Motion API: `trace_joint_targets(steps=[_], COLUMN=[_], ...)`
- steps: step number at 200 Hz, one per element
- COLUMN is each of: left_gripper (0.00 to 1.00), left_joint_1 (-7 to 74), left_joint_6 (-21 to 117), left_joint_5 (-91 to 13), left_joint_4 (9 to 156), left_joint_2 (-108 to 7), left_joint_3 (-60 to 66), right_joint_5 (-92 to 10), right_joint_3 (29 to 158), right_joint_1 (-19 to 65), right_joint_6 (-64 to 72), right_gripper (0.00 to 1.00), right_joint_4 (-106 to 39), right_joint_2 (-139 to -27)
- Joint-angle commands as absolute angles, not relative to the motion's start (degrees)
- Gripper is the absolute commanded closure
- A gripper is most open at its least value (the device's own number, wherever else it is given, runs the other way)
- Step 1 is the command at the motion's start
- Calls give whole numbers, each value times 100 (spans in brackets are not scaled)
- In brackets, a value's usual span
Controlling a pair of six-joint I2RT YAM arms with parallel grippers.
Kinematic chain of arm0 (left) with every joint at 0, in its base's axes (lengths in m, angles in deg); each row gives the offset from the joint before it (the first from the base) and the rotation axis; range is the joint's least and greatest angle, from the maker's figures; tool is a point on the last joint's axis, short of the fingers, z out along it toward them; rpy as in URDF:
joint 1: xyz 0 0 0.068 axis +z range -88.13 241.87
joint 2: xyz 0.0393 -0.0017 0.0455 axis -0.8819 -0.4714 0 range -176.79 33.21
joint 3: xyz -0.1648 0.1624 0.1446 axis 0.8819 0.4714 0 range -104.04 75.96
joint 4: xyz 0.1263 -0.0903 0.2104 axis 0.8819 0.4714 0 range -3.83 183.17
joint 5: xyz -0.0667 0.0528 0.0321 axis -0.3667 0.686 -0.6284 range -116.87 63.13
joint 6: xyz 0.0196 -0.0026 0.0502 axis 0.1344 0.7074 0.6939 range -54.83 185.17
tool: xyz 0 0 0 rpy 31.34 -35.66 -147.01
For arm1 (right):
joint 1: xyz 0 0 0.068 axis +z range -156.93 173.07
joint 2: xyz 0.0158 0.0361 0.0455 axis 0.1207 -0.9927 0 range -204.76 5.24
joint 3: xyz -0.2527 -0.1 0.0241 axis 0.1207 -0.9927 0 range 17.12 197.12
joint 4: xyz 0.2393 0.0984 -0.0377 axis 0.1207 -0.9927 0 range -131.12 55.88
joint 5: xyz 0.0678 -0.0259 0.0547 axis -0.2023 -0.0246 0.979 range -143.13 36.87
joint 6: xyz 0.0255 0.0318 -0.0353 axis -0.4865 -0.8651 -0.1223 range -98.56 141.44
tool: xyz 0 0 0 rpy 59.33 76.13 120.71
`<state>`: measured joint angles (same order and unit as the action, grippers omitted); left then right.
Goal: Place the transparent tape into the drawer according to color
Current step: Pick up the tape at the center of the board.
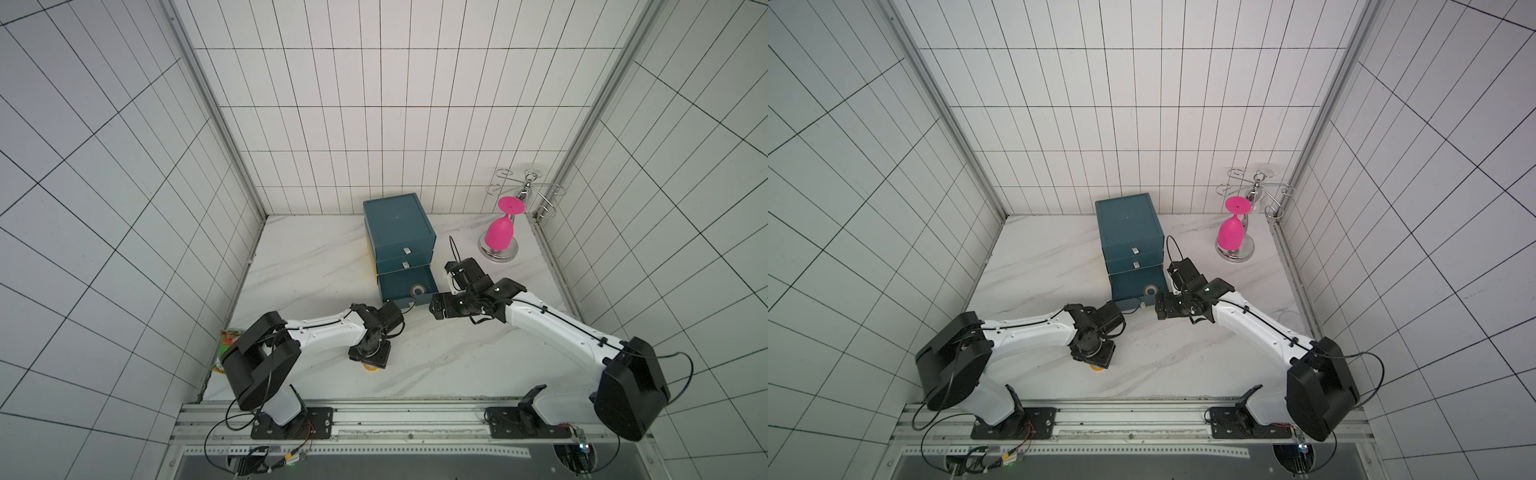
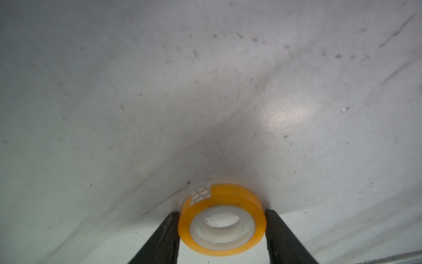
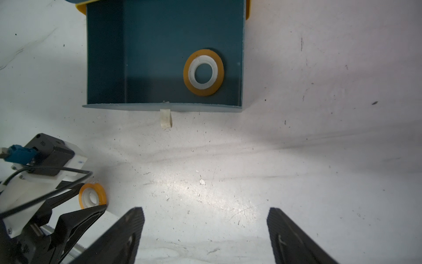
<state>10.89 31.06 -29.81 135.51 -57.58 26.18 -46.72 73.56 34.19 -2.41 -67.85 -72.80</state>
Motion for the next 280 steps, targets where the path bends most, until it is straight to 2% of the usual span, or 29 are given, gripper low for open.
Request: trace_joint_targets(steps=[1,69,180,280], left_gripper=[45,61,62,63], left_joint_1=[1019,1019,1132,1597], left_joint_6=[3133,3177,3347,3772], left_joint_5=[-3092,-2888,-2662,-2329], left_joint_4=[13346,13577,14082,14447], left_joint_2=[-5865,-5830,-5523,-5526], left_joint_3=[2620,2427,1917,448], right_joint_5=[-4663,-4645,-4653,-4636], right_joint_3=[7205,7131,6908,6704], right_joint_1=[3350,3298,3165,2959], right_joint_6=[-275,-316,-373,-437], right_gripper=[11,11,11,11], right_joint_4=[-6833,-6787,-6786,-6787], right_joint_2=[-7145,-7105,-6848,-6541])
